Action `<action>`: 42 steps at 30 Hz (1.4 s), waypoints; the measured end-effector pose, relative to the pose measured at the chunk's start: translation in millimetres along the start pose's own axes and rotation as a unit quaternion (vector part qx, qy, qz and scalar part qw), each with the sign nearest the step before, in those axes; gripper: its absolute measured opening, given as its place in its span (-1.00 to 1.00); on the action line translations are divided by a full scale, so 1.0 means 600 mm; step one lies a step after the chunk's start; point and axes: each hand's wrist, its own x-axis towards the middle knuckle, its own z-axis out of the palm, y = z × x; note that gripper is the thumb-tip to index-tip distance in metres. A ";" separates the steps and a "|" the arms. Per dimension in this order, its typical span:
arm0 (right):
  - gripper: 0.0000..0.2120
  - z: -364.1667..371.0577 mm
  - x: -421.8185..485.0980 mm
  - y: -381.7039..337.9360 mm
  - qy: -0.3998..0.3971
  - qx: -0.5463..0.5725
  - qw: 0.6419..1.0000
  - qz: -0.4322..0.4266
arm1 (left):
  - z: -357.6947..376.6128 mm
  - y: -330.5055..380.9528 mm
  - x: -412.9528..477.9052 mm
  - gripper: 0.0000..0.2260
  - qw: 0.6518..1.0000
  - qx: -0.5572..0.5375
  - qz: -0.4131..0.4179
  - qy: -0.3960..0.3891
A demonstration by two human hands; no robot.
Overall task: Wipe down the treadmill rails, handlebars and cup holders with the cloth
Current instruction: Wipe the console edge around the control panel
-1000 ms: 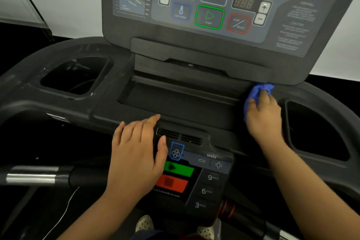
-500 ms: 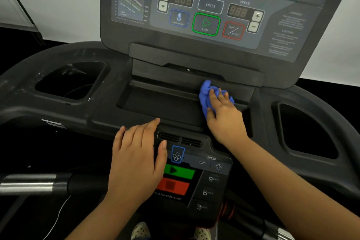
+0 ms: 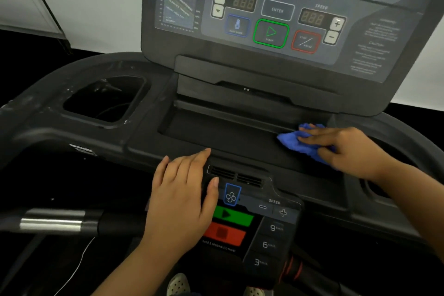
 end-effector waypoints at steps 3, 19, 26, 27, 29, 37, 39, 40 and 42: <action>-0.47 0.003 -0.003 0.003 -0.009 0.013 0.999 -0.039 | 0.000 -0.001 -0.001 -0.58 1.000 -0.006 -0.001 0.000; -0.52 0.035 0.108 0.003 0.010 -0.223 0.943 -0.248 | 0.002 0.001 0.002 -0.58 1.000 -0.007 -0.002 -0.002; -0.54 0.054 0.219 -0.095 0.040 -0.244 0.910 -0.334 | 0.001 0.004 0.001 -0.57 1.000 0.001 -0.005 0.001; -0.54 0.059 0.240 -0.115 0.045 -0.247 0.906 -0.341 | 0.001 0.005 0.001 -0.57 1.000 0.002 -0.007 0.000; -0.55 0.072 0.283 -0.160 0.054 -0.249 0.901 -0.352 | 0.001 0.004 0.000 -0.57 1.000 0.002 -0.008 0.001; -0.49 0.097 0.386 -0.281 0.048 -0.134 0.932 -0.334 | -0.002 0.002 0.001 -0.57 1.000 -0.009 -0.007 -0.003; -0.47 0.099 0.395 -0.294 0.043 -0.118 0.937 -0.326 | -0.004 0.001 0.003 -0.58 1.000 -0.010 -0.008 -0.002; -0.47 0.100 0.397 -0.296 0.040 -0.113 0.939 -0.322 | -0.004 0.001 0.003 -0.58 1.000 -0.011 -0.007 -0.002; -0.47 0.101 0.392 -0.295 0.032 -0.108 0.940 -0.321 | -0.004 0.000 0.002 -0.59 1.000 -0.014 -0.003 0.001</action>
